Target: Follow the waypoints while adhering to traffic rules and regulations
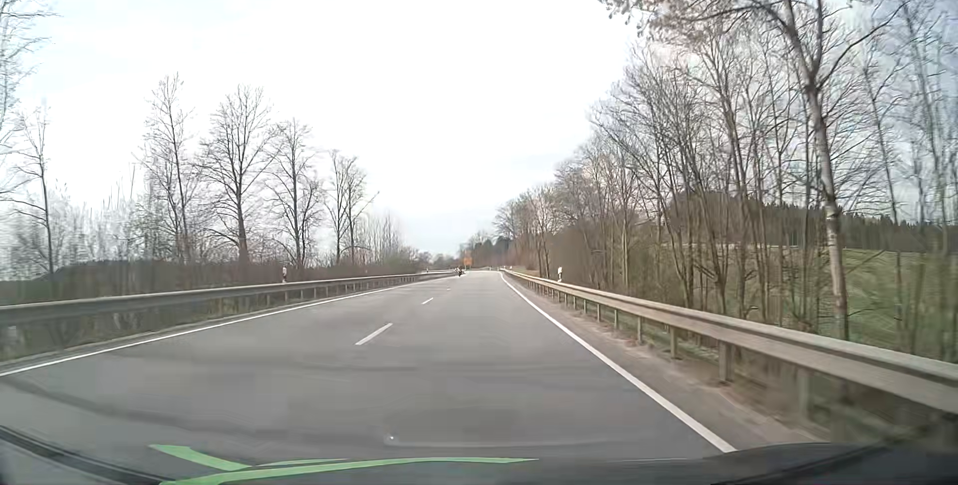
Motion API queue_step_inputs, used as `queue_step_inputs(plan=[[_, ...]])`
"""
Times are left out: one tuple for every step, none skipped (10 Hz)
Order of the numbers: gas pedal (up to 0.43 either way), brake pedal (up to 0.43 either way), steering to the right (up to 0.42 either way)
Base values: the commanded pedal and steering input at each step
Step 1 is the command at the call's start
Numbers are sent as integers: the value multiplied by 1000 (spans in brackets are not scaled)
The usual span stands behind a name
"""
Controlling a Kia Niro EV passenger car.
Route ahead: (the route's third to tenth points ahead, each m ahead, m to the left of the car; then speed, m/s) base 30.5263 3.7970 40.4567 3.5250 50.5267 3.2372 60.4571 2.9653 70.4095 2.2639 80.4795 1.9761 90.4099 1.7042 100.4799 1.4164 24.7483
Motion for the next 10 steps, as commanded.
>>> queue_step_inputs(plan=[[260,0,5],[260,0,5],[268,0,4],[268,0,4],[268,0,4],[268,0,3],[268,0,3],[268,0,3],[268,0,2],[268,0,1]])
